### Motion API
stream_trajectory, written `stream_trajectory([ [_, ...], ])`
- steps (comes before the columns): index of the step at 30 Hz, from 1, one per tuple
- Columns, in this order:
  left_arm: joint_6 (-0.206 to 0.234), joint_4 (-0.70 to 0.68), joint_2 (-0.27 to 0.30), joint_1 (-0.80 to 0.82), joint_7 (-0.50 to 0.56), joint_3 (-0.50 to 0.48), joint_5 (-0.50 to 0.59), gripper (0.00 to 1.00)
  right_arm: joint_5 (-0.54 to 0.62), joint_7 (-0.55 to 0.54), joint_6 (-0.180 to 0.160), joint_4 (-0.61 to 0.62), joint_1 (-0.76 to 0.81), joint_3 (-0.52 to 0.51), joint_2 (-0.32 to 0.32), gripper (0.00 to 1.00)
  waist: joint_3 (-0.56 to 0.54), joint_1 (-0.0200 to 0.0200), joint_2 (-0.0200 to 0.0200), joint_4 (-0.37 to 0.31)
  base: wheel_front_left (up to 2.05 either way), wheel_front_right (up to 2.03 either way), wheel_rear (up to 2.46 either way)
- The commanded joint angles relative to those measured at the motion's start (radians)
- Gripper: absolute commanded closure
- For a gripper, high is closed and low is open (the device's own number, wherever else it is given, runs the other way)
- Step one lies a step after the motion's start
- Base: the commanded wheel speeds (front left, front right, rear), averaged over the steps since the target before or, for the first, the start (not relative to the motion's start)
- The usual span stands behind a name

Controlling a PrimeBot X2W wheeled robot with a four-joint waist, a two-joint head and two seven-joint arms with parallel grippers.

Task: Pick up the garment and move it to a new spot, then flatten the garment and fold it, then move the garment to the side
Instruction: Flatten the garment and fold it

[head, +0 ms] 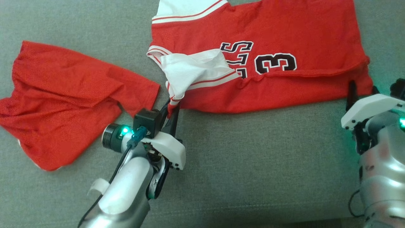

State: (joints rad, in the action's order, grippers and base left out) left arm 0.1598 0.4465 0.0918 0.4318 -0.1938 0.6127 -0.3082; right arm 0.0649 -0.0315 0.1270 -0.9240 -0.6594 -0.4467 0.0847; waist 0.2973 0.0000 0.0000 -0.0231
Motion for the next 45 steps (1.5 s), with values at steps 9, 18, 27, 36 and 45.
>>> stream_trajectory([
  [9, 0.022, -0.041, 0.042, 0.017, 0.011, -0.029, 0.005, 1.00, -0.020, 0.019, 0.004, -0.048, -0.052, 0.031, 0.041, 1.00, -0.005, 0.0000, 0.0000, -0.008, 0.00, 0.00, 0.00],
  [18, 0.024, -0.031, 0.067, -0.038, 0.024, -0.025, -0.017, 1.00, -0.055, 0.018, 0.004, -0.089, 0.000, 0.057, 0.083, 1.00, -0.101, 0.0000, 0.0000, -0.033, 0.00, 0.00, 0.00],
  [27, 0.017, -0.037, 0.092, -0.137, 0.074, -0.003, -0.048, 1.00, -0.082, -0.032, 0.004, -0.074, 0.096, 0.091, 0.100, 1.00, -0.211, 0.0000, 0.0000, -0.041, 0.00, 0.00, 0.00],
  [36, -0.001, -0.058, 0.107, -0.230, 0.143, 0.041, -0.074, 1.00, -0.103, -0.137, 0.004, 0.034, 0.237, 0.104, 0.081, 1.00, -0.263, 0.0000, 0.0000, -0.056, 0.00, 0.00, 0.00],
  [45, 0.013, -0.028, 0.106, -0.230, 0.152, 0.048, -0.075, 0.53, -0.112, -0.188, 0.004, 0.205, 0.322, 0.111, 0.045, 0.00, -0.257, 0.0000, 0.0000, -0.071, 0.00, 0.00, 0.00],
])
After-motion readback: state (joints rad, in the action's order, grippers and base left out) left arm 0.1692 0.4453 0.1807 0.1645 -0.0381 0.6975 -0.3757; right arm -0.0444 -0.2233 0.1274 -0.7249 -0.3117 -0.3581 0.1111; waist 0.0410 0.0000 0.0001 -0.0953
